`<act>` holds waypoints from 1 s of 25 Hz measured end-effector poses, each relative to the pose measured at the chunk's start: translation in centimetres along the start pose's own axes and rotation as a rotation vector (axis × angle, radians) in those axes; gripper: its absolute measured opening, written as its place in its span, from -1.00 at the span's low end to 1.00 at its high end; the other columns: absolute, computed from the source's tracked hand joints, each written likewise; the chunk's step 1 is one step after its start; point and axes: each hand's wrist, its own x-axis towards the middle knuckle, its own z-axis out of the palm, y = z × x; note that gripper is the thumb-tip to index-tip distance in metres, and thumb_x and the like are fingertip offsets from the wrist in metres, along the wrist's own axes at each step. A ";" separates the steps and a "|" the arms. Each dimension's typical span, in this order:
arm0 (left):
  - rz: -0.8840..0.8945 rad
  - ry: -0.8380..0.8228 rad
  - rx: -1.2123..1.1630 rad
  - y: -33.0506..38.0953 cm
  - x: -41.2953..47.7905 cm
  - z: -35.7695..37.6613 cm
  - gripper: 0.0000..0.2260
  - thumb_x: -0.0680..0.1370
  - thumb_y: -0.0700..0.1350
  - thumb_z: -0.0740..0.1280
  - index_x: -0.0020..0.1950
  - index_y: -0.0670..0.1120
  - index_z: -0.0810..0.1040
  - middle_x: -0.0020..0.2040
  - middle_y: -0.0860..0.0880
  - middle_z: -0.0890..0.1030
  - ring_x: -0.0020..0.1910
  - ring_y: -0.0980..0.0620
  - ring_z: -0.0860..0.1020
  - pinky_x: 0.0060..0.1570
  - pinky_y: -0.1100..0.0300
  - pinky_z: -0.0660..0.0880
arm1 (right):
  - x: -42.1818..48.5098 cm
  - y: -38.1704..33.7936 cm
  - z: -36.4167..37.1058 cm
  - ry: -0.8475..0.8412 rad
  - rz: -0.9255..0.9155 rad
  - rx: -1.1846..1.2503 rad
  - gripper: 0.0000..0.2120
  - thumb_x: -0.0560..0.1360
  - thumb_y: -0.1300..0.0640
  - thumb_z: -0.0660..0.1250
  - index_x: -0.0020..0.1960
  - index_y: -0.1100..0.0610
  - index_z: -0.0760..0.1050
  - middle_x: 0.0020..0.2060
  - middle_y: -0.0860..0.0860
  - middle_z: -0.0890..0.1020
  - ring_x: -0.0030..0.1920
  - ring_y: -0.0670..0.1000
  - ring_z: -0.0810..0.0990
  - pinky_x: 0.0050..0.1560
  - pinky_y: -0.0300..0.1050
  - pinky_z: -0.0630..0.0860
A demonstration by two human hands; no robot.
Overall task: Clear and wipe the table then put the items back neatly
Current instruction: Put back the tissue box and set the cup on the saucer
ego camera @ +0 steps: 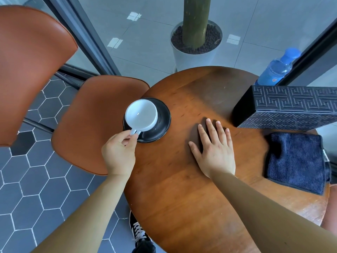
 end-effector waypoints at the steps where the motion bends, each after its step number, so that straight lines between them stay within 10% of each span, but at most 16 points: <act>1: -0.006 0.003 -0.001 -0.1 0.1 0.0 -0.89 0.53 -0.12 0.50 0.01 -0.11 0.74 -0.22 0.00 0.69 -0.26 0.03 0.62 -0.26 0.25 0.46 | 0.0 0.0 0.0 -0.002 0.001 0.001 -0.36 0.63 -0.31 -0.03 0.59 -0.01 0.20 0.62 0.02 0.14 0.63 0.12 0.00 0.60 0.17 -0.03; 10: -0.030 0.043 -0.052 0.6 -1.7 -0.6 -0.67 0.48 -0.12 0.54 0.22 -0.06 0.61 0.03 0.05 0.60 -0.14 0.05 0.63 -0.03 0.10 0.56 | 0.0 0.0 -0.1 -0.009 0.000 0.008 -0.36 0.63 -0.32 -0.04 0.60 -0.01 0.19 0.62 0.02 0.13 0.63 0.12 -0.01 0.60 0.17 -0.04; 17: 0.637 -0.372 0.362 1.0 -8.7 2.8 -0.68 0.58 -0.04 0.38 0.31 -0.11 0.58 0.25 -0.14 0.59 0.22 -0.08 0.56 0.19 0.02 0.59 | 0.0 0.2 -0.2 0.074 -0.015 0.122 -0.55 0.72 -0.07 0.03 0.55 0.05 0.31 0.58 0.04 0.27 0.62 0.11 0.09 0.61 0.14 0.00; 25: 0.633 -0.555 0.739 2.7 -8.5 7.7 -0.42 0.66 0.22 0.04 0.63 -0.01 0.20 0.65 -0.16 0.19 0.62 -0.19 0.16 0.57 -0.26 0.09 | -0.3 1.7 0.4 0.322 0.107 0.583 -0.68 0.57 0.41 0.21 0.24 0.23 0.60 0.28 0.06 0.61 0.39 0.08 0.47 0.40 0.14 0.43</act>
